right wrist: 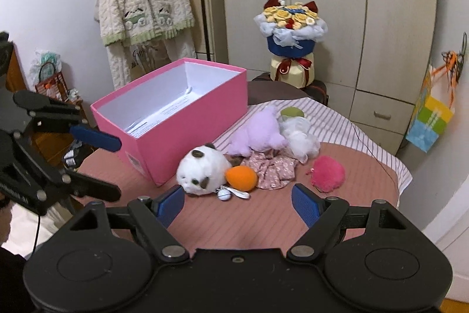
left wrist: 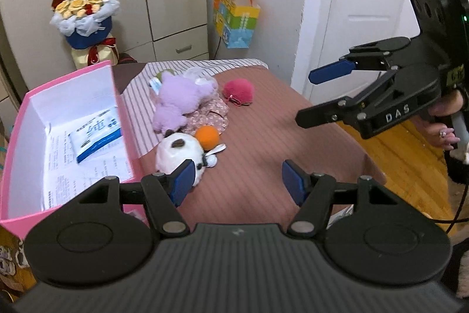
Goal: Organize soft objects
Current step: 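Move the left gripper to the orange ball and close on it, then grasp the pink pompom with the right gripper while the left gripper holds the orange ball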
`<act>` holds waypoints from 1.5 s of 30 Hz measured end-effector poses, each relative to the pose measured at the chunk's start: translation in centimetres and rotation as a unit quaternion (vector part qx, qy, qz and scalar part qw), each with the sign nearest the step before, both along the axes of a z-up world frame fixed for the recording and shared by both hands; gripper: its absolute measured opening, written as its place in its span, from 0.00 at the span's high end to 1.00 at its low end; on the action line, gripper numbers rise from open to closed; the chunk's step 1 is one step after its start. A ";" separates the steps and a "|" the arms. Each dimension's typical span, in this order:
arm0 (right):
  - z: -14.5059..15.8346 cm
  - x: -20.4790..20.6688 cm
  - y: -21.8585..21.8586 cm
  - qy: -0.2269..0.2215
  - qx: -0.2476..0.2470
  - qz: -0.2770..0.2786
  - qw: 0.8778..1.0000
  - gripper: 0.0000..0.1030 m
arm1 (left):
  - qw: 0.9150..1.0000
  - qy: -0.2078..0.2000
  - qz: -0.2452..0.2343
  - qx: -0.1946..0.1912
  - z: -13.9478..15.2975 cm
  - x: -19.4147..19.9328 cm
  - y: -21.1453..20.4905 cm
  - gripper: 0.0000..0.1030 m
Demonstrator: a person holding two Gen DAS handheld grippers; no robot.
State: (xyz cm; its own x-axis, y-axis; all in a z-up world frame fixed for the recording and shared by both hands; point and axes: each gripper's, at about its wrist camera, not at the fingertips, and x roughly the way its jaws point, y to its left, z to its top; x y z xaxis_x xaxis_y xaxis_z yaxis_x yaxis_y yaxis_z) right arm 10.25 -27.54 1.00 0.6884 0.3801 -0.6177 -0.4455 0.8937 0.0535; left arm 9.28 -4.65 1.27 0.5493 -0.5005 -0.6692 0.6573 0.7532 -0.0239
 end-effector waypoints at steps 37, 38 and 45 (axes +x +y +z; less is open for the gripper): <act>-11.0 14.8 -5.5 -0.015 0.028 -0.076 0.997 0.28 | 0.991 -0.053 0.055 0.110 -9.8 11.7 -9.3 0.61; -11.3 15.1 -5.4 -0.017 0.027 -0.078 0.996 0.28 | 0.991 -0.055 0.053 0.113 -9.9 11.6 -9.4 0.60; -12.6 16.3 -4.3 -0.020 -0.009 -0.090 0.996 0.28 | 0.988 -0.063 0.060 0.124 -10.2 11.4 -9.5 0.57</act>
